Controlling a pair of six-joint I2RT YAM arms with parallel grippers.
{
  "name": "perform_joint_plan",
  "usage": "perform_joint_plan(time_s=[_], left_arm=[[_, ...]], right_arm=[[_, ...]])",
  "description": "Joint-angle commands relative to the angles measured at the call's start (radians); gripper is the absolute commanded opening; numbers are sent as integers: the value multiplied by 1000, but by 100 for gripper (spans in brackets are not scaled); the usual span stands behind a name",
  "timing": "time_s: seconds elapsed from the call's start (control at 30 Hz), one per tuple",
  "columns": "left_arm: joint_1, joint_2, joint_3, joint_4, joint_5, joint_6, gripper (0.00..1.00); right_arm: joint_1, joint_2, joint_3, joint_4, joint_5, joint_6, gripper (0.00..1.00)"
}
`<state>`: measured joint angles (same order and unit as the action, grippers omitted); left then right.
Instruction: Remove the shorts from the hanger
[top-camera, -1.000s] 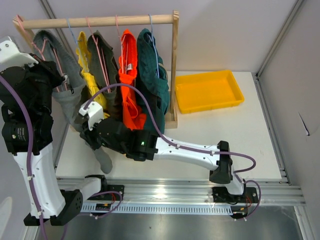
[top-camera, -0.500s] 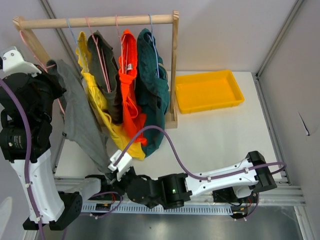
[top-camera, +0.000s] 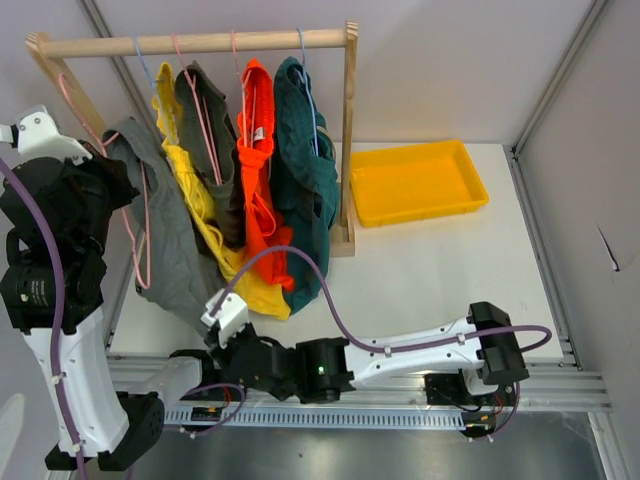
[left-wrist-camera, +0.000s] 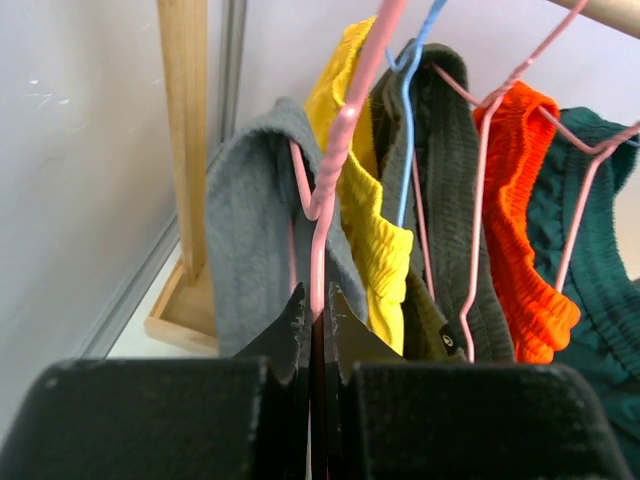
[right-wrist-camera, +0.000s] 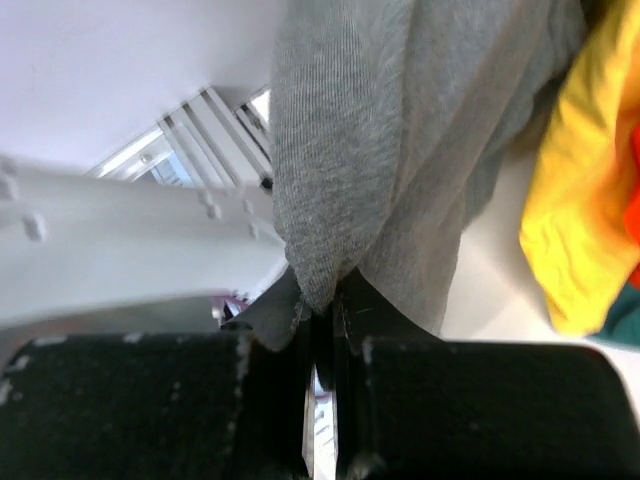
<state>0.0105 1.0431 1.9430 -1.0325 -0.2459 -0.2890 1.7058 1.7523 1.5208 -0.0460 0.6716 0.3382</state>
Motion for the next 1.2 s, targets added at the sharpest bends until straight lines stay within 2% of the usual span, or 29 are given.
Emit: perform_joint_plan(time_s=[0.0, 0.13, 0.23, 0.33, 0.43, 0.47, 0.63, 0.7, 0.83, 0.9, 1.0, 1.07, 1.1, 1.17], left_arm=[[5, -55, -47, 175, 66, -31, 0], [5, -124, -121, 62, 120, -128, 0], [5, -231, -271, 9, 126, -208, 0], [6, -268, -260, -89, 100, -248, 0], [0, -250, -211, -184, 97, -263, 0], [0, -259, -216, -193, 105, -275, 0], [0, -311, -323, -164, 229, -315, 0], [0, -302, -299, -175, 197, -303, 0], [0, -275, -191, -196, 70, -276, 0], [0, -255, -167, -196, -1, -260, 0], [0, -248, -202, -157, -12, -245, 0], [0, -267, -240, -120, -21, -237, 0], [0, -293, -307, -66, -35, -227, 0], [0, -307, -340, -32, -58, -201, 0]], right_arm=[[-63, 18, 166, -25, -116, -48, 0], [-182, 62, 329, -51, -233, -87, 0], [-264, 137, 486, -113, -299, -105, 0], [-313, 187, 558, -190, -329, -114, 0], [-327, 153, 492, -190, -330, -104, 0], [-327, 136, 407, -160, -328, -91, 0], [-325, -8, 158, -91, -322, -28, 0], [-299, -59, 53, -100, -311, -1, 0], [-174, -235, -108, -139, -126, -39, 0], [-134, -358, -143, -208, -5, -47, 0], [-81, -524, -133, -277, 121, -68, 0], [-66, -594, -82, -320, 163, -123, 0], [-66, -640, -52, -339, 175, -148, 0], [-71, -657, 60, -368, 189, -253, 0]])
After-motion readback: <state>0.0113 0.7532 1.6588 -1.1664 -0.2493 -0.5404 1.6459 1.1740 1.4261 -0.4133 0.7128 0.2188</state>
